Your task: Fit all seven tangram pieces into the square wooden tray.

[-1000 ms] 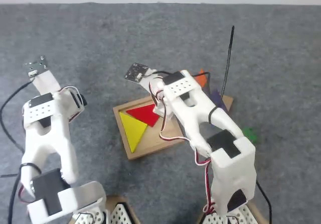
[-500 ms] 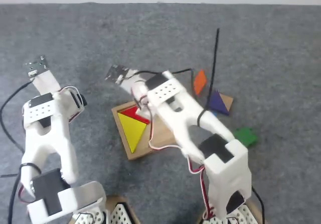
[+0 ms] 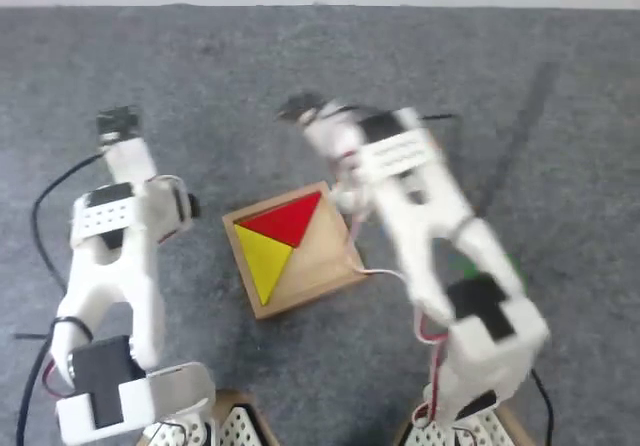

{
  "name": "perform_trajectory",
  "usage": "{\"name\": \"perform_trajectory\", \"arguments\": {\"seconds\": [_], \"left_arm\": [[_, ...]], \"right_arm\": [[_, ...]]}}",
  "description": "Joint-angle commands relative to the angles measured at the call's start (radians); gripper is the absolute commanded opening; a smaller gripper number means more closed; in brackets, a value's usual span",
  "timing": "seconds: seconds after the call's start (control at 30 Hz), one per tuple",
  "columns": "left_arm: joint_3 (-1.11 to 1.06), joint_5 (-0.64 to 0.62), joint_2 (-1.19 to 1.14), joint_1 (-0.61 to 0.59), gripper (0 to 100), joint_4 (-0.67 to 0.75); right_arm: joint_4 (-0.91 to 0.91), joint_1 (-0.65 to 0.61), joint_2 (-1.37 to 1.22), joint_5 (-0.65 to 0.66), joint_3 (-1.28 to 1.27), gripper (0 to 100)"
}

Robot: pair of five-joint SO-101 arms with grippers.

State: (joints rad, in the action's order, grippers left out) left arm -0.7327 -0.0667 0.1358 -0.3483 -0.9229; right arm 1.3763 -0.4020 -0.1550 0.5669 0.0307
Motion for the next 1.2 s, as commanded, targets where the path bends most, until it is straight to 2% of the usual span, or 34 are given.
{"name": "perform_trajectory", "arguments": {"seconds": [0.0, 0.17, 0.3, 0.43, 0.63, 0.77, 0.97, 1.17], "left_arm": [[0.033, 0.032, 0.055, 0.091, 22, -0.133], [0.025, 0.035, 0.054, 0.14, 22, -0.149], [0.021, 0.032, 0.049, 0.12, 22, -0.114], [0.022, 0.031, 0.046, 0.071, 22, -0.084], [0.005, 0.029, 0.044, 0.071, 22, -0.064], [0.002, 0.015, 0.044, 0.064, 22, -0.057], [0.001, 0.002, 0.044, 0.064, 22, -0.055], [-0.002, 0.003, 0.044, 0.064, 22, -0.037]], "right_arm": [[0.018, 0.111, 0.266, 0.095, -0.104, 13.3], [-0.182, 0.24, 0.444, 0.183, -0.494, 13.4], [-0.315, 0.305, 0.455, 0.18, -0.655, 13.4], [-0.427, 0.305, 0.44, 0.138, -0.692, 14.3], [-0.499, 0.268, 0.363, 0.104, -0.658, 30.9], [-0.529, 0.246, 0.286, 0.08, -0.608, 32.2], [-0.596, 0.186, 0.125, -0.206, -0.379, 32.2], [-0.53, 0.176, -0.173, -0.671, -0.021, 32.2]]}}
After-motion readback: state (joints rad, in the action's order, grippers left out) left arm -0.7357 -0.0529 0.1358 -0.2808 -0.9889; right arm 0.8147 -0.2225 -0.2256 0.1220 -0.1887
